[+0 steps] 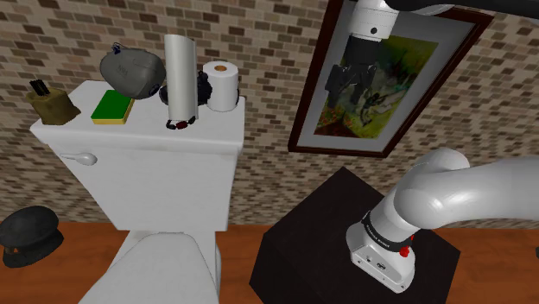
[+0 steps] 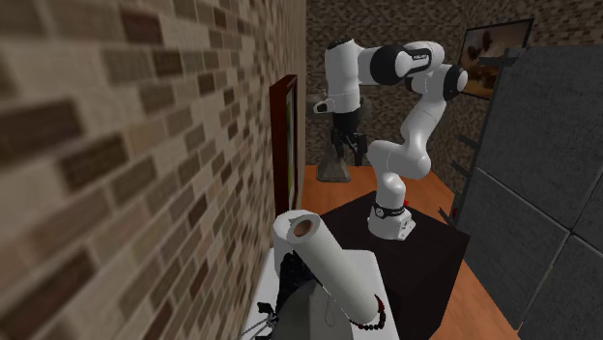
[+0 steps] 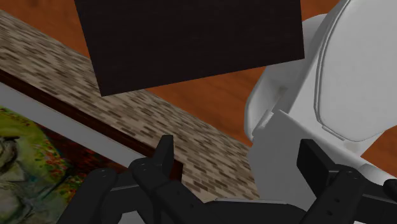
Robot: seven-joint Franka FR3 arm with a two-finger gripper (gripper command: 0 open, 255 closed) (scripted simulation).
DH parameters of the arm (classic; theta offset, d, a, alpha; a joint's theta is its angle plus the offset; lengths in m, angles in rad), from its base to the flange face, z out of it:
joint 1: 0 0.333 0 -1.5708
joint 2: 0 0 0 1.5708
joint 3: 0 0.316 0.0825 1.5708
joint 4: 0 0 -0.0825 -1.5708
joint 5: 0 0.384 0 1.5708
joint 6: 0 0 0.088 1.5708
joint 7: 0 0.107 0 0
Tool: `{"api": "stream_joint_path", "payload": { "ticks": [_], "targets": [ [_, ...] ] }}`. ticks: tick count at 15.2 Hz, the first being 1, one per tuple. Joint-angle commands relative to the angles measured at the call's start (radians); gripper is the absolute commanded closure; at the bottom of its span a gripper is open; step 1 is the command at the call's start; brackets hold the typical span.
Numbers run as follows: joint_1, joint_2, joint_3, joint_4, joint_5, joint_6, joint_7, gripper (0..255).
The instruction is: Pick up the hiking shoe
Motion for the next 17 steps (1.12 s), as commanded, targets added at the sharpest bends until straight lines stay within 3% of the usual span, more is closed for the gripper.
{"api": "stream_joint_path", "payload": {
  "ticks": [1,9,17],
  "targets": [
    [0.0,0.0,0.0,0.0,0.0,0.0,0.0,0],
    [-0.004,0.256,0.131,0.172,0.089,0.119,0.254,0],
    [-0.019,0.544,0.225,0.428,0.091,0.188,0.503,0]
  ]
}}
